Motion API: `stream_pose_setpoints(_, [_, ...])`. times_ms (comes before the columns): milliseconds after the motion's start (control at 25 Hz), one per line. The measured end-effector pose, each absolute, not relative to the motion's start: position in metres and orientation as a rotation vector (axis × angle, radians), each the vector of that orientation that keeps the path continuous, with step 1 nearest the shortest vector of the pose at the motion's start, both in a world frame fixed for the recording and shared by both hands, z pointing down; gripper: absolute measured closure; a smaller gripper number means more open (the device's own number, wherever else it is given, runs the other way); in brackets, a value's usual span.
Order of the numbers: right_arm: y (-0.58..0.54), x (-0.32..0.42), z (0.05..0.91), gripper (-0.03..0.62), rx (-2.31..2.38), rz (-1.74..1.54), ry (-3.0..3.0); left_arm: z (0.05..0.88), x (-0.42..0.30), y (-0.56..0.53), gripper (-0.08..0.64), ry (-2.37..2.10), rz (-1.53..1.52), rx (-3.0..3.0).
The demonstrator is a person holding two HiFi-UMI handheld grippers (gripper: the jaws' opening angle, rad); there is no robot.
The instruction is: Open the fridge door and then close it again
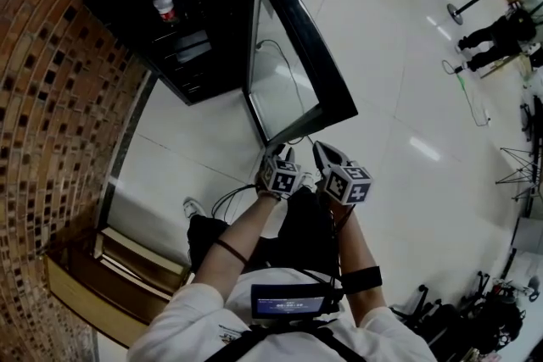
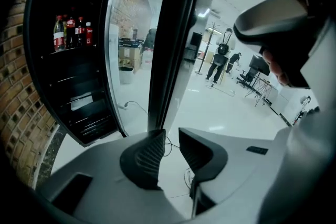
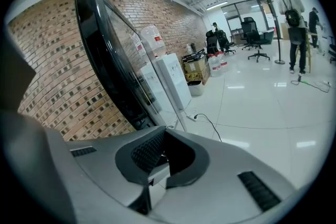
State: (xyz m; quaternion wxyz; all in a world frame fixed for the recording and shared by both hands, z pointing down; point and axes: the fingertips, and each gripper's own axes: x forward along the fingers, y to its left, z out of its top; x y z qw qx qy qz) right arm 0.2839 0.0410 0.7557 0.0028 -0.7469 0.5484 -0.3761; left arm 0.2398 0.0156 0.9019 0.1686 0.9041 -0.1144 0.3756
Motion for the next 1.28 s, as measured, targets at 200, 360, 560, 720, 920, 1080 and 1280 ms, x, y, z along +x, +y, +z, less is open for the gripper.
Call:
stream_pose_setpoints(200, [0.044, 0.267, 0.734, 0.584, -2.296, -1.224, 1.744, 0.842, 0.202, 0.012, 0.522, -0.299, 1.014, 2.606])
stream_pose_setpoints(360, [0.035, 0.229, 0.692, 0.584, -2.246, -1.236, 1.878, 0.759, 0.156, 0.001, 0.554, -0.278, 0.909, 2.601])
stream_pose_setpoints(560, [0.0, 0.173, 0.621, 0.584, -2.149, -1.123, 2.095, 0.66, 0.087, -0.054, 0.56, -0.456, 0.753, 2.603])
stream_pose_setpoints(720, [-0.04, 0.14, 0.573, 0.584, -2.06, -1.005, 2.2, 0.589, 0.041, -0.114, 0.56, -0.668, 0.586, 2.625])
stream_pose_setpoints(920, [-0.086, 0.107, 0.534, 0.584, -2.033, -0.86, 2.346, 0.522, -0.01, -0.166, 0.56, -0.874, 0.413, 2.616])
stream_pose_setpoints(1080, [-0.107, 0.091, 0.513, 0.584, -2.063, -0.769, 2.402, 0.493, -0.04, -0.183, 0.56, -0.959, 0.362, 2.608])
stream_pose_setpoints(1280, [-0.117, 0.085, 0.515, 0.584, -2.043, -0.799, 2.362, 0.477, -0.048, -0.186, 0.56, -0.951, 0.338, 2.619])
